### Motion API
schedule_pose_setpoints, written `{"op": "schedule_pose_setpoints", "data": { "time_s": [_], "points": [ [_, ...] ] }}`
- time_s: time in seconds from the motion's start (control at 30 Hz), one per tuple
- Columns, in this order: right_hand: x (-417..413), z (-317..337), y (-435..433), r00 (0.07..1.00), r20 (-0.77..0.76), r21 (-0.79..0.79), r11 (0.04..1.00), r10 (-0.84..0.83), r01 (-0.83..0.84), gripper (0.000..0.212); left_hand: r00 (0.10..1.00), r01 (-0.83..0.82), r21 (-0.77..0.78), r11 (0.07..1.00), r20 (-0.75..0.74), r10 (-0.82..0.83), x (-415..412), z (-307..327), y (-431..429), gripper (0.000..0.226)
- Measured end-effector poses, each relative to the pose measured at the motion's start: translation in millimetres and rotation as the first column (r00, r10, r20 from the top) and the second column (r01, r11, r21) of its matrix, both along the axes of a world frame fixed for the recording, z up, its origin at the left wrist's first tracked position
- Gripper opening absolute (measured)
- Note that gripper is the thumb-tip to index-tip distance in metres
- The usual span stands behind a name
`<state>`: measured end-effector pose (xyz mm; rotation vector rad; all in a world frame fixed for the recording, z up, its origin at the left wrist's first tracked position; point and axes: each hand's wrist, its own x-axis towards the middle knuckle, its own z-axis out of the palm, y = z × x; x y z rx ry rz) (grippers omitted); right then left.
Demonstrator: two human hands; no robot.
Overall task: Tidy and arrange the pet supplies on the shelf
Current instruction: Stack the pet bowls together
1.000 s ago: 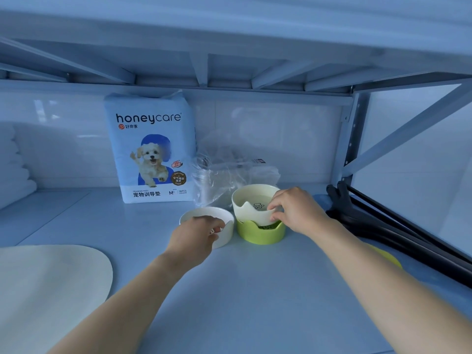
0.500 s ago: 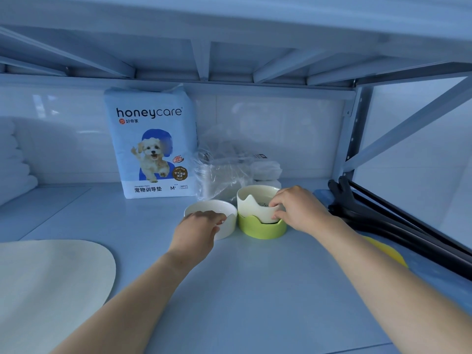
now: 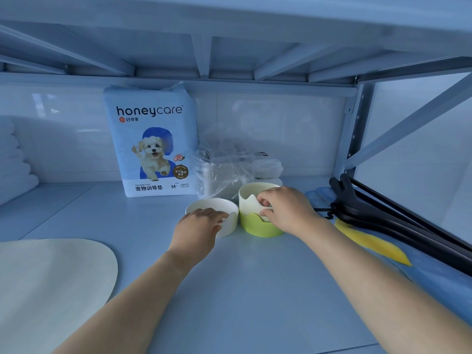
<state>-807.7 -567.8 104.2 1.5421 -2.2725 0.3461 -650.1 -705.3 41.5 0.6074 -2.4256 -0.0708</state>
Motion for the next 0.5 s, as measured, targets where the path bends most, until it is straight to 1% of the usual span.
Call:
{"op": "schedule_pose_setpoints", "data": {
  "time_s": [0.07, 0.13, 0.2, 0.4, 0.5],
  "points": [
    [1.0, -1.2, 0.7, 1.000, -0.005, -0.001, 1.000, 0.006, -0.006, 0.011, 1.000, 0.006, -0.004, 1.000, -0.002, -0.006, -0.5, -1.0, -0.2, 0.029],
    [2.5, -2.4, 1.8, 1.000, -0.015, -0.003, 1.000, 0.009, -0.009, 0.014, 1.000, 0.005, -0.017, 1.000, 0.010, -0.005, -0.3, -1.8, 0.0, 0.030],
    [3.6, -3.5, 3.1, 1.000, -0.025, -0.014, 1.000, 0.004, -0.004, 0.013, 1.000, 0.002, -0.020, 1.000, 0.006, -0.002, 0.2, -2.3, 0.1, 0.030],
    [5.4, -2.1, 4.1, 1.000, -0.015, -0.013, 1.000, -0.003, 0.002, 0.012, 1.000, 0.001, 0.002, 1.000, -0.015, -0.001, -0.7, -3.5, 2.0, 0.029],
    [6.7, -4.9, 3.8, 1.000, -0.021, -0.042, 0.999, 0.013, -0.013, 0.017, 1.000, -0.009, 0.012, 1.000, -0.020, 0.009, -2.2, -3.9, 3.3, 0.029]
  ]
}}
